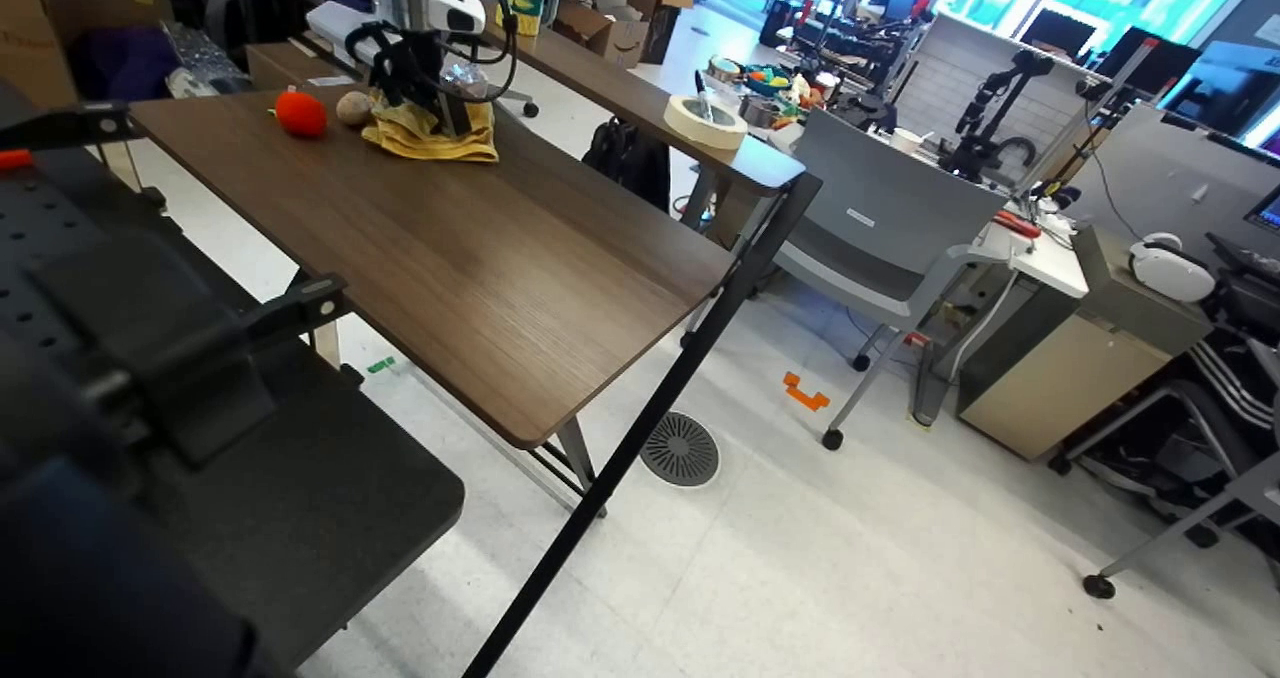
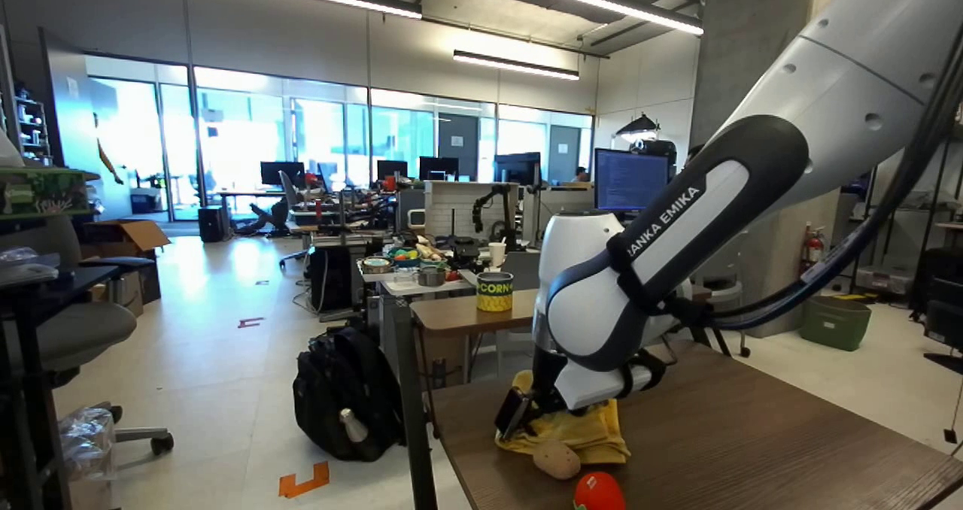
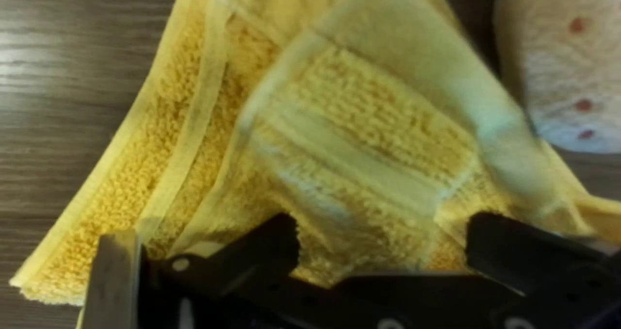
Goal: Wipe the table with the cloth
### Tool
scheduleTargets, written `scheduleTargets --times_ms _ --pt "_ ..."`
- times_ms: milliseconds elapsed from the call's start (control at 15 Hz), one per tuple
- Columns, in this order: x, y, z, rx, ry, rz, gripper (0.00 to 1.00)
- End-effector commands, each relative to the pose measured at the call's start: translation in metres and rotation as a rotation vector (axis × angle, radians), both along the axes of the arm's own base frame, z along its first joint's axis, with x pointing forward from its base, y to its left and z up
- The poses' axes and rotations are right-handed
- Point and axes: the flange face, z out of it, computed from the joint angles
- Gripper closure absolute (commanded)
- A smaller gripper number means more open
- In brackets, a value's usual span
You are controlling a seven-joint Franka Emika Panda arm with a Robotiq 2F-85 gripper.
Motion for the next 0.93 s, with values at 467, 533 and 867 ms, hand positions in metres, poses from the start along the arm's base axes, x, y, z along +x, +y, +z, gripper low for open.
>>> scheduleTargets --times_ms 467,533,867 --pt "0.006 -0.163 -0.043 -0.182 0.028 -0.219 0.0" --pt "0.004 -0.179 -0.044 -0.203 0.042 -0.244 0.0" --pt "-0.032 -0.192 -0.038 -0.124 0.058 -0.072 0.0"
